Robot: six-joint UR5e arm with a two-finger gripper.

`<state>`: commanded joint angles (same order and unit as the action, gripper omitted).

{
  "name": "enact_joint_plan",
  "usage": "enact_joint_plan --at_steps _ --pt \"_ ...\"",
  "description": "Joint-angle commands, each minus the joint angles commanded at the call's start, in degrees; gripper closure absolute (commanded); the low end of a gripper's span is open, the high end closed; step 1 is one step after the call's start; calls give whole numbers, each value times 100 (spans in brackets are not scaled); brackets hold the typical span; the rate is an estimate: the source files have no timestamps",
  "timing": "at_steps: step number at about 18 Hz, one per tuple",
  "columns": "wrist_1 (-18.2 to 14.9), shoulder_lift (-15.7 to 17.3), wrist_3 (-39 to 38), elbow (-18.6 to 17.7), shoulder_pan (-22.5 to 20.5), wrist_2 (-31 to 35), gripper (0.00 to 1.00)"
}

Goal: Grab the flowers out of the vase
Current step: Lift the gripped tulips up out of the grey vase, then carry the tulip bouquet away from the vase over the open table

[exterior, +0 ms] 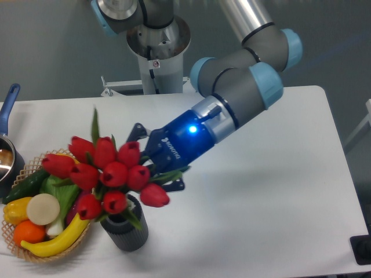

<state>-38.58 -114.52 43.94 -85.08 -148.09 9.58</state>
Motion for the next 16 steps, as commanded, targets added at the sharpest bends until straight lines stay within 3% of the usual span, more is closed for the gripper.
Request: enact_joint_plan --at_steps 12,16 --pt "-9 0 18 -26 -809 175 70" --pt "-44 61 44 -70 -915 1042 70"
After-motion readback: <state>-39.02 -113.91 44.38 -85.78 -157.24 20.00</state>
